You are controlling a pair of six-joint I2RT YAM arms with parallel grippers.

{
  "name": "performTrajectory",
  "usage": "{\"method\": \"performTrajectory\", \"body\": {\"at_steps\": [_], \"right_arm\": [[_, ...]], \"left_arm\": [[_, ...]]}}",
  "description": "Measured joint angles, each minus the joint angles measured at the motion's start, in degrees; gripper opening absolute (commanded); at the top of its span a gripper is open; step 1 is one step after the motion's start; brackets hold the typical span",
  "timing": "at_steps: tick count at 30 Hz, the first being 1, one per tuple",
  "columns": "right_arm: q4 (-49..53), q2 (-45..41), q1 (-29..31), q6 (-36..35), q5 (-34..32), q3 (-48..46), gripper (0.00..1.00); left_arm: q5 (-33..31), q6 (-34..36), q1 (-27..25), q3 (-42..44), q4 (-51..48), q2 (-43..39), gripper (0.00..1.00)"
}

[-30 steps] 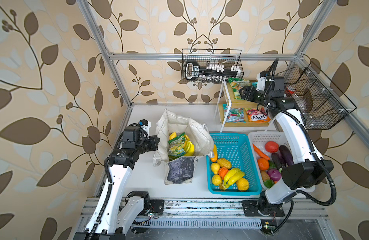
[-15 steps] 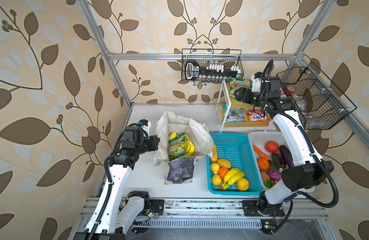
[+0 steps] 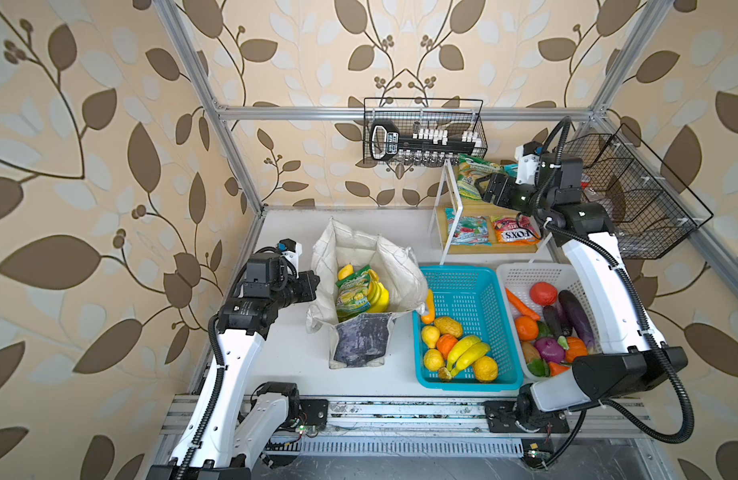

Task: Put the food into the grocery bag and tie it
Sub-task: 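Position the open right gripper over the second green Spring Tea candy bag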

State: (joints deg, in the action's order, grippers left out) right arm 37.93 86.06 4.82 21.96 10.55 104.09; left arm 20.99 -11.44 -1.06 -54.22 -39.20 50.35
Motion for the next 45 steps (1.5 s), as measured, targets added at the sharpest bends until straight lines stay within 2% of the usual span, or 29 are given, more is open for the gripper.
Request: {"method": "performTrajectory", "body": {"at_steps": [6,8,24,35,39,45], "right_arm": [[-0.63,-2.64,-3.54,1.22,0.9,-4.59,0.84],[-1.07,-2.64,-4.2,1.81,2.43,-5.66,0.77],[-4.81,-2.25,-4.96,5.18,6.56,-9.31,0.72],[-19.21,-2.12,-5.27,12.24,11.82,-15.89,0.72],[-18.69,-2.43,-4.92,12.35,9.73,-15.67,0.76],[-14.27,-3.1,-3.85,10.21,5.62,-14.71,0.71]], "left_arm": [[0.0,0.0,0.0,0.0,0.0,-0.02,0.0],[-0.02,0.0,-0.02,0.0,0.0,-0.02,0.0],[-0.02,0.0,-0.02,0.0,-0.02,-0.48,0.0],[-0.2,0.0,-0.02,0.0,-0.09,-1.01,0.0],[-0.2,0.0,-0.02,0.0,-0.07,-0.94,0.0],[-0.17,0.0,-0.02,0.0,-0.07,-0.94,0.0]]}}
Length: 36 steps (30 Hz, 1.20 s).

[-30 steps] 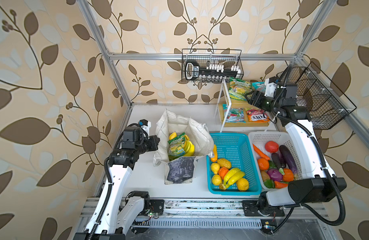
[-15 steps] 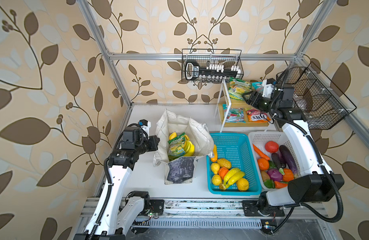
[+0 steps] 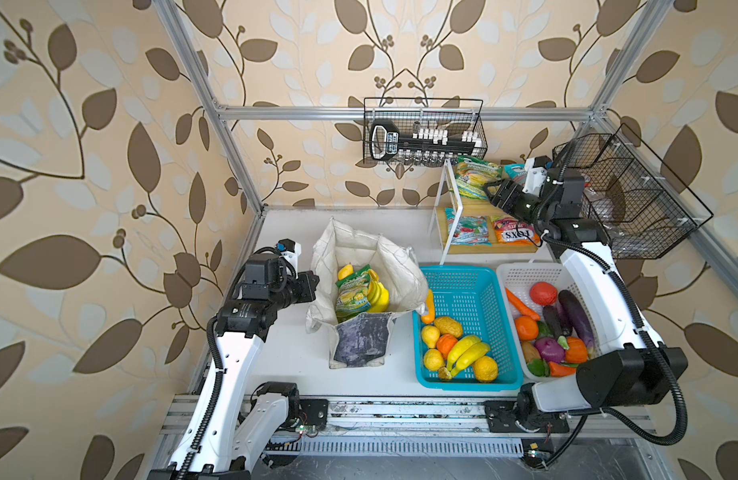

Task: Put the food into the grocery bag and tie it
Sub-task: 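Position the open right gripper over the second green Spring Tea candy bag, then close the right gripper on the edge of the Spring Tea bag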

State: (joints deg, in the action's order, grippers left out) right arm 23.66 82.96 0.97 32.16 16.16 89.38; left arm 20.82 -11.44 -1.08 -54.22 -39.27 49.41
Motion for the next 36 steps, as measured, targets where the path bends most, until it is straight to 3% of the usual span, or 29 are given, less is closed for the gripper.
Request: {"method": "performTrajectory", "body": {"at_steps": [3,5,7,21,24,30,32,35,36], "right_arm": [[1.97,-0.85,0.83,-0.76,-2.08,0.02,0.7],[4.7,-0.98,1.62,-1.33,-3.56,1.42,0.78],[6.8,-0.72,1.99,-2.05,-4.79,3.32,0.78],[10.67,1.92,2.03,-0.98,-8.92,6.69,0.63],[10.08,2.6,2.03,-0.35,-8.83,6.69,0.57],[5.51,5.05,2.05,1.4,-6.75,6.75,0.55],[3.8,5.53,2.12,2.32,-5.95,6.43,0.49],[-0.2,4.94,2.14,4.52,-4.66,3.63,0.28],[-1.6,4.57,2.14,5.38,-4.28,2.51,0.27]], "left_arm": [[0.02,0.0,0.0,0.0,0.0,0.07,0.0],[0.02,0.0,0.0,0.0,0.0,0.24,0.0],[0.02,0.0,0.0,0.0,0.0,0.42,0.0],[-0.04,0.0,0.0,0.0,0.0,0.52,0.0],[-0.07,0.0,0.0,0.0,0.0,0.52,0.0],[-0.09,0.02,0.0,0.0,0.0,0.55,0.0],[-0.09,0.02,0.0,0.0,-0.02,0.52,0.0],[-0.15,0.04,0.0,0.0,-0.02,0.52,0.0],[-0.22,0.04,0.0,0.0,-0.02,0.55,0.0]]}}
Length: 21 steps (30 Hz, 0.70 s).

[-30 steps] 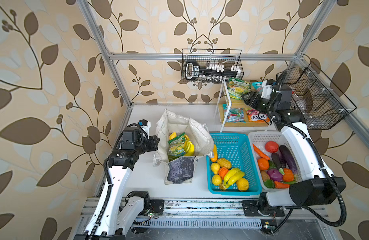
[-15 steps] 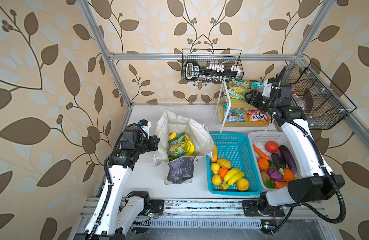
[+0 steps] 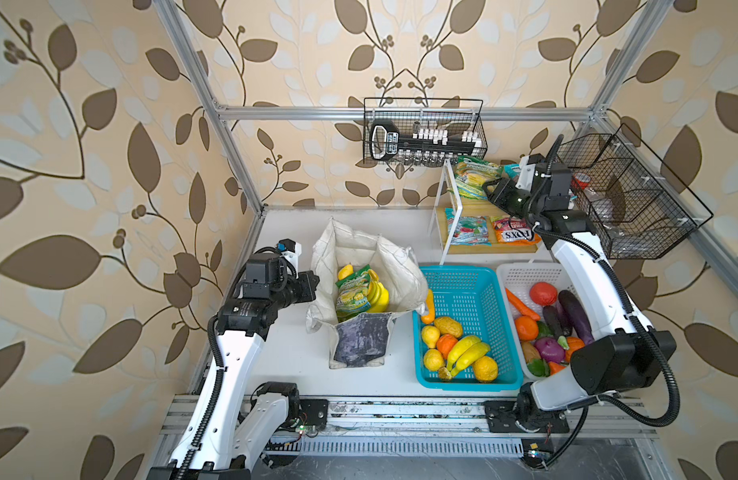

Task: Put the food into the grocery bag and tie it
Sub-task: 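Close the right gripper on the edge of the Spring Tea bag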

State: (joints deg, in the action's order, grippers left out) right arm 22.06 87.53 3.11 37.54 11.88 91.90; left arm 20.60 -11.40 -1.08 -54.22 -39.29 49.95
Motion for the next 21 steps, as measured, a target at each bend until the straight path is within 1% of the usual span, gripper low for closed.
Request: {"method": "performTrajectory", "body": {"at_steps": [1,2,3,6,14,21], "right_arm": [[-0.98,-0.37,0.0,0.66,0.35,-1.01,0.25],[-1.64,-0.57,-0.02,1.22,0.57,-1.4,0.22],[-1.9,-0.68,0.0,1.49,0.76,-1.66,0.13],[-2.8,-0.7,-0.13,2.21,1.66,-2.14,0.0],[-5.95,-4.35,-1.01,2.84,3.13,-4.37,0.0],[-4.37,-5.16,-2.08,-1.03,4.74,-0.17,0.0]], "left_arm": [[-0.04,0.02,0.0,0.0,-0.02,-0.02,0.0],[-0.09,0.04,0.0,0.0,0.0,0.0,0.0],[-0.09,0.07,0.0,0.0,0.0,-0.02,0.0],[-0.09,0.15,0.0,0.0,-0.02,0.0,0.0],[-0.09,0.17,0.0,0.0,-0.02,0.09,0.0],[-0.07,0.17,0.0,0.0,-0.02,0.35,0.0]]}}
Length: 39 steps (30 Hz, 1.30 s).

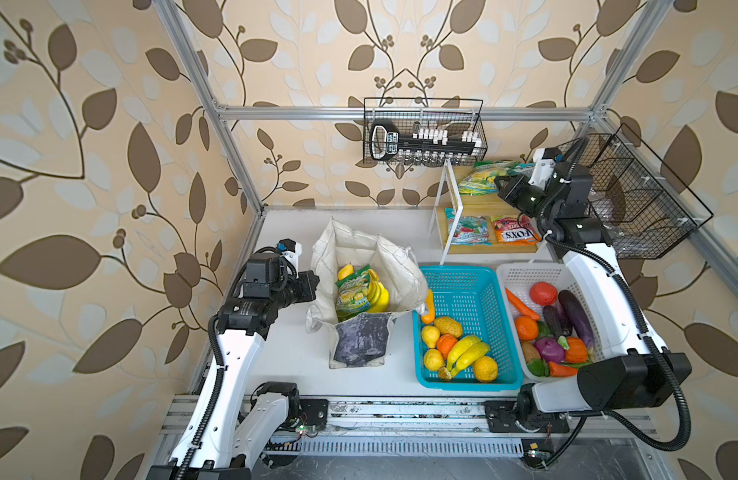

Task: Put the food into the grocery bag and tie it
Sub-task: 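Close the right gripper on the edge of the Spring Tea bag, then lift the Spring Tea bag with the right gripper and carry it over the tote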

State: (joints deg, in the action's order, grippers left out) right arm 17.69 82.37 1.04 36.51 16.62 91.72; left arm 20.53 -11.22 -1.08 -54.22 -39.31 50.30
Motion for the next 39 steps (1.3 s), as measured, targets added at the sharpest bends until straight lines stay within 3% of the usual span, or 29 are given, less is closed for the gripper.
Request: {"method": "performTrajectory", "body": {"at_steps": [16,25,32,39], "right_arm": [[-1.53,-0.5,0.9,-2.47,5.07,5.68,0.0],[-1.64,-7.85,5.33,-2.93,4.59,5.42,0.0],[0.11,-11.45,11.63,-4.68,3.85,5.68,0.0],[1.81,-12.44,24.13,-7.43,0.17,4.44,0.0]], "left_arm": [[-0.02,-0.02,0.0,0.0,0.0,0.09,0.0],[0.0,-0.04,0.0,0.0,0.04,0.09,0.0],[0.02,-0.04,0.0,0.0,0.07,0.09,0.0],[0.0,-0.04,0.0,0.0,0.02,0.09,0.0]]}}
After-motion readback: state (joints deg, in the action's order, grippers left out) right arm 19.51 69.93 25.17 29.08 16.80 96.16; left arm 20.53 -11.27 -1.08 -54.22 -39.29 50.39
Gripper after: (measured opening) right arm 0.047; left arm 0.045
